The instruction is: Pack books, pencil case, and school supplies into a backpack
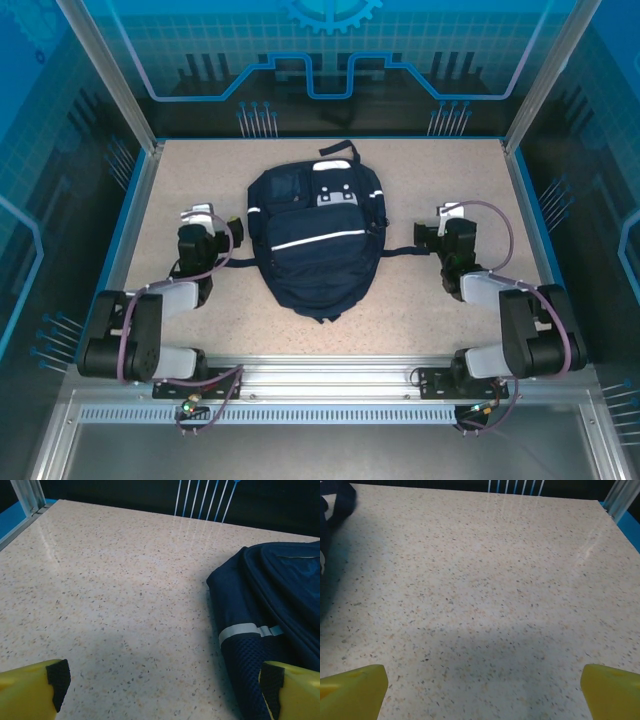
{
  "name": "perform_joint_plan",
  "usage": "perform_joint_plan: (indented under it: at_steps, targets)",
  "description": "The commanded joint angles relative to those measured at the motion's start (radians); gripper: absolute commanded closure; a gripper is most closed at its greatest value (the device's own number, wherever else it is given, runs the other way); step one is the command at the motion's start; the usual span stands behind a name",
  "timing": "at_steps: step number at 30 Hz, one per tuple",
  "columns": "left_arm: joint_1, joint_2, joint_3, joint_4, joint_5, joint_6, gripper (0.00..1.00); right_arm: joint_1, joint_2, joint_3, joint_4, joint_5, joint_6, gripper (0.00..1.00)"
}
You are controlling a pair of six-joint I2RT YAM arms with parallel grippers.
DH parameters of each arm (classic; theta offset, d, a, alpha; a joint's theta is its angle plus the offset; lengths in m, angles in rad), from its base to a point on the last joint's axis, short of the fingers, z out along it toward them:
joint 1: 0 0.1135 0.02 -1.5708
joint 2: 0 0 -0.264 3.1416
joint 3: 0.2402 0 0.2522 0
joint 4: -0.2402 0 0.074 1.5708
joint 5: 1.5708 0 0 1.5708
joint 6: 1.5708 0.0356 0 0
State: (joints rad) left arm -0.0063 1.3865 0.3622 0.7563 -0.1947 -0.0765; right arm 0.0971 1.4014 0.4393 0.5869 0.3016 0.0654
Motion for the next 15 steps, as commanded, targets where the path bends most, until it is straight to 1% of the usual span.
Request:
perform_joint_plan:
  at_steps: [1, 7, 10, 13, 15]
  targets:
    - [0.013, 0.059, -0.04, 0.179, 0.013, 0.02, 0.01, -0.017, 0.043, -0.014, 0.133, -0.042, -0.013, 0.0]
    - [0.01, 0.162, -0.053, 0.295, -0.019, 0.015, 0.01, -0.019, 0.071, -0.002, 0.133, -0.077, -0.023, 0.0]
    - [0.006, 0.161, -0.046, 0.282, -0.026, 0.019, 0.01, -0.018, 0.099, -0.038, 0.227, -0.083, -0.029, 0.0]
    - [0.004, 0.163, -0.034, 0.261, -0.025, 0.023, 0.01, -0.019, 0.097, -0.038, 0.218, -0.079, -0.026, 0.0]
    - [-0.004, 0.162, -0.009, 0.214, -0.032, 0.031, 0.01, -0.019, 0.097, -0.037, 0.219, -0.079, -0.026, 0.0]
